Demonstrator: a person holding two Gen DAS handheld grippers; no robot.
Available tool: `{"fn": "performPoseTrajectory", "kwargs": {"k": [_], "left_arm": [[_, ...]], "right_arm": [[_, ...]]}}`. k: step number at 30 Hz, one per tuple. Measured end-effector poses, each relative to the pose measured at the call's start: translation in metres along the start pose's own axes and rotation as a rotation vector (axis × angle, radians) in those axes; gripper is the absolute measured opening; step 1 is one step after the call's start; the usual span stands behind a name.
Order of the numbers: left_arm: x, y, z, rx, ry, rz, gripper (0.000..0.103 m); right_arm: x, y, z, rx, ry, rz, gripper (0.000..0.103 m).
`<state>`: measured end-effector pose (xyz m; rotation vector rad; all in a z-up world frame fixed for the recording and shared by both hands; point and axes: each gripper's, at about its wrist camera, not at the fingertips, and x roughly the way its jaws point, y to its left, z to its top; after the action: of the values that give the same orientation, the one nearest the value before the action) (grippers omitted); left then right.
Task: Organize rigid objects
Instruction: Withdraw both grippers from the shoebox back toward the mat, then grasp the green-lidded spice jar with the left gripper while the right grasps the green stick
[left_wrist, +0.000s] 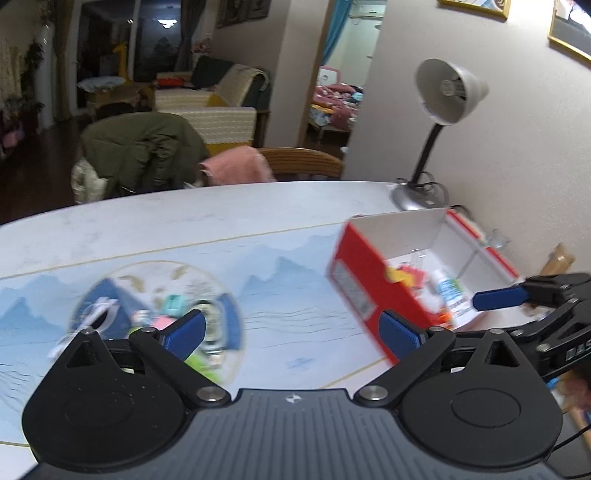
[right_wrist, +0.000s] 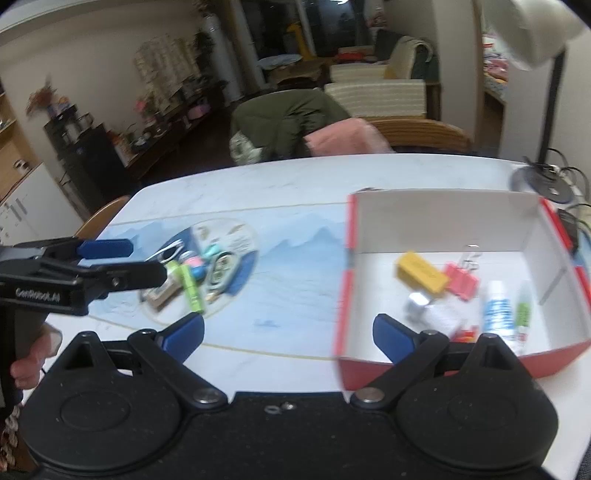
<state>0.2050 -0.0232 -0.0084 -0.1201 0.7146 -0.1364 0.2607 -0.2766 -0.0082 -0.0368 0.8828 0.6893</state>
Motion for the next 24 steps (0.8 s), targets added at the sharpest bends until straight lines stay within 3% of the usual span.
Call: {"fn": "performPoseTrajectory", "kwargs": {"k": [7, 13, 24], "left_arm": [[0.001, 0.054, -0.021, -0.022, 0.026, 0.05, 0.101], [0.016, 0.095, -0.046, 0.016, 0.033, 0.173, 0.101], [0.049, 0.118, -0.074, 0.082, 0.073, 0.142, 0.101]], "right_arm": [[0.03, 0.044, 0.005, -0.01, 0.018, 0.019, 0.098], [0.057, 0.072, 0.013, -0.01, 0.03, 0.019, 0.096], [0.131, 0.116, 0.019, -0.048, 0.129, -0.016, 0.09]]}}
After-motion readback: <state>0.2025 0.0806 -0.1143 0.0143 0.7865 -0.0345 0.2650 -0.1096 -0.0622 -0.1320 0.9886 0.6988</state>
